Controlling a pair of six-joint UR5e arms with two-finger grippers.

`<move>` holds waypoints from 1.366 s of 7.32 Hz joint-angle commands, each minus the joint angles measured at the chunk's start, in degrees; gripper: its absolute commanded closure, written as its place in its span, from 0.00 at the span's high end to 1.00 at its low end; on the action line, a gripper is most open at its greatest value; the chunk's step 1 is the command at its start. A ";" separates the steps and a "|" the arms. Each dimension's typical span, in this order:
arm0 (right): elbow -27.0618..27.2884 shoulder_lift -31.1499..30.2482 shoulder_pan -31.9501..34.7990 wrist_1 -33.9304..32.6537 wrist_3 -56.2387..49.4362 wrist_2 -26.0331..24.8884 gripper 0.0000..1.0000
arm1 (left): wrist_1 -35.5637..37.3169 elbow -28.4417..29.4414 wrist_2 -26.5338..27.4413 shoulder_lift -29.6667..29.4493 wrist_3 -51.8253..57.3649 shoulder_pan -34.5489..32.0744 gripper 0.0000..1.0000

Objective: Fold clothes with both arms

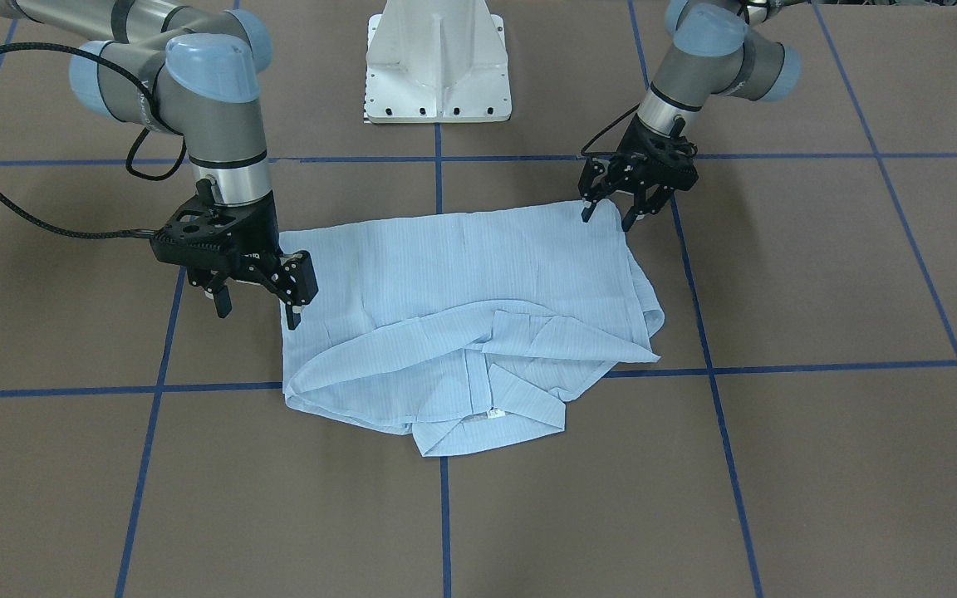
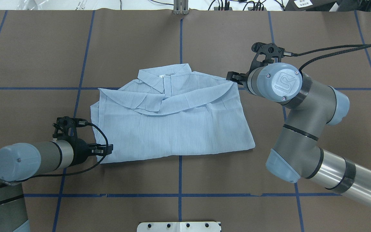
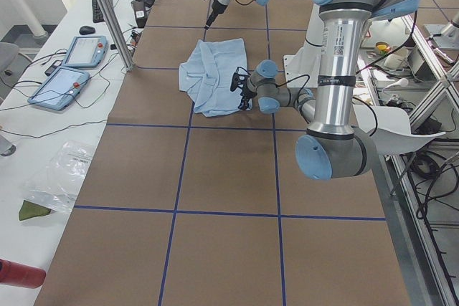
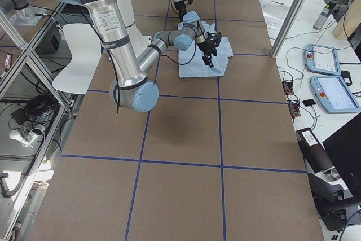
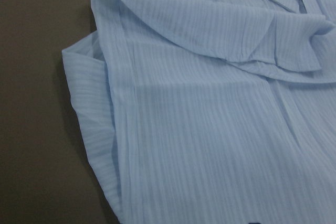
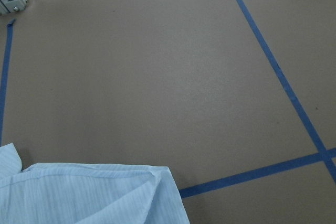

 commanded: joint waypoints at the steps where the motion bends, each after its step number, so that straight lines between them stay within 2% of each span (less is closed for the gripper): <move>1: -0.08 0.00 -0.13 0.00 0.10 0.00 1.00 | 0.00 -0.05 0.10 0.36 -0.25 1.22 0.56; 5: -0.43 0.09 -0.21 0.09 0.01 0.00 1.00 | 0.09 -0.05 0.19 0.45 -0.25 1.76 0.55; 6: -0.43 0.09 -0.21 0.09 0.01 0.00 1.00 | 0.09 -0.05 0.19 0.45 -0.25 2.02 0.41; 7: -0.52 0.09 -0.21 0.18 0.01 0.00 1.00 | 0.17 0.03 0.27 0.45 -0.25 2.02 0.00; 8: -0.52 0.09 -0.21 0.18 0.01 0.00 1.00 | 0.17 -0.05 0.80 0.45 -0.25 2.02 0.00; 9: -0.52 0.09 -0.39 0.18 0.19 0.00 1.00 | 0.35 -0.31 3.50 0.54 -0.16 1.94 0.00; 10: -0.52 0.09 -0.48 0.26 0.27 0.00 1.00 | 0.70 -1.27 3.35 0.71 0.62 1.50 0.00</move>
